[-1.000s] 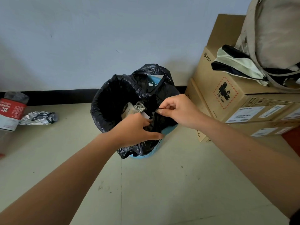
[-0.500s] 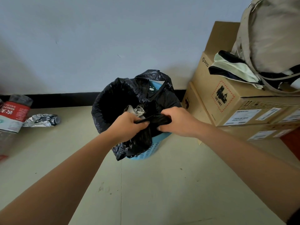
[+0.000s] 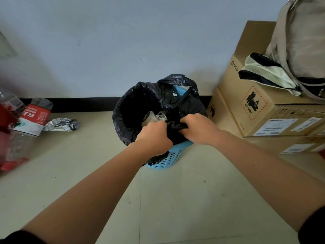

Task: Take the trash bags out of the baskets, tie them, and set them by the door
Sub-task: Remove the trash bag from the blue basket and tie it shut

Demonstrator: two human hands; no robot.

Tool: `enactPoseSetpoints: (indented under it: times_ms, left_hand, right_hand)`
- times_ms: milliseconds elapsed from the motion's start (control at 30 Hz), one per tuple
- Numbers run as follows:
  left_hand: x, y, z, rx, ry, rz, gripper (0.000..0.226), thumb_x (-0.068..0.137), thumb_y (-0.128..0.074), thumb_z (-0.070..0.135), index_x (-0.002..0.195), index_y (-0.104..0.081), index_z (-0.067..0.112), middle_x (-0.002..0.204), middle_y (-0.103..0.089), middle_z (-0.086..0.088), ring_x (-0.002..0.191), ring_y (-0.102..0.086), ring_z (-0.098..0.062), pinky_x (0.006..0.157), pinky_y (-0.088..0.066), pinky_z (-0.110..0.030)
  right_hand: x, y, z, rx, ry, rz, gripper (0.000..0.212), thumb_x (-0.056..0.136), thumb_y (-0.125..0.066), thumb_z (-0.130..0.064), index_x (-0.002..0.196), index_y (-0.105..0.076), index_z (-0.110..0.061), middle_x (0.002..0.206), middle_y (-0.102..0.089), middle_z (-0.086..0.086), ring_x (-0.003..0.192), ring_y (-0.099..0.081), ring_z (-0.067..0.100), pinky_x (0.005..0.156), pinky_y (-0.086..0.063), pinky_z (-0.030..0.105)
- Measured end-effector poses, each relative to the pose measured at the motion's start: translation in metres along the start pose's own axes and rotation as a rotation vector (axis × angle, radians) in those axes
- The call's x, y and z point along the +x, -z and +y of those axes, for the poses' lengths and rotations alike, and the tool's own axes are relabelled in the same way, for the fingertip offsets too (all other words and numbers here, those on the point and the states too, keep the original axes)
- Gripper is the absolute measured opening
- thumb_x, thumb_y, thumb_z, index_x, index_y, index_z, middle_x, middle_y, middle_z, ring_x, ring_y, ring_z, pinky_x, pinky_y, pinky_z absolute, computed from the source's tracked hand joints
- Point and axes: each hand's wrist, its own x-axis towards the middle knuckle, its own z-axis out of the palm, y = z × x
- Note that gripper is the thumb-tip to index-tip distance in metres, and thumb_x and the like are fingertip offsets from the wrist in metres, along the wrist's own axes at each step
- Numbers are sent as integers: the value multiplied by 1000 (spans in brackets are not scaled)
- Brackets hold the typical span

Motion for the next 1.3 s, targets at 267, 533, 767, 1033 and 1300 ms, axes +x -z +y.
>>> enactPoseSetpoints:
  times_ms: [267,533,767,1033,1300]
  left_hand:
    - [-3,21,-22,378,28,7,26,82,-55,10,107,-51,14,78,-45,0,79,-49,-24,63,-39,-33]
    - [1,45,-76,238,253,386,50,80,-53,7,128,-47,18,133,-46,-8,125,-32,-32,90,-39,-45]
    - [7,35,-84,-748,675,352,89,87,-56,30,150,7,24,146,-29,-20,117,-44,-42,78,-42,-43]
    - [17,15,-75,-509,432,419,73,84,-44,2,150,-16,15,116,-55,-14,98,-57,-38,76,-52,-43]
    - [23,8,-81,-529,325,512,55,76,-42,-7,126,-49,13,98,-58,-12,88,-56,-33,68,-48,-36]
  right_hand:
    - [-8,-8,-1,-177,54,12,26,94,-52,-40,86,-62,-18,70,-51,0,75,-56,27,62,-35,30]
    - [-7,-10,0,-117,13,50,22,91,-59,-33,96,-62,-11,87,-53,4,91,-56,24,66,-41,32]
    - [-11,2,20,-73,-383,181,83,69,-75,-56,129,-38,-13,128,-37,10,123,-35,30,90,-41,40]
    - [-8,21,26,30,-427,-39,34,94,-53,-38,75,-56,-10,55,-64,4,51,-66,21,60,-57,31]
    - [4,41,9,-299,-260,295,16,93,-48,-2,79,-51,-7,85,-61,13,82,-60,34,59,-39,35]
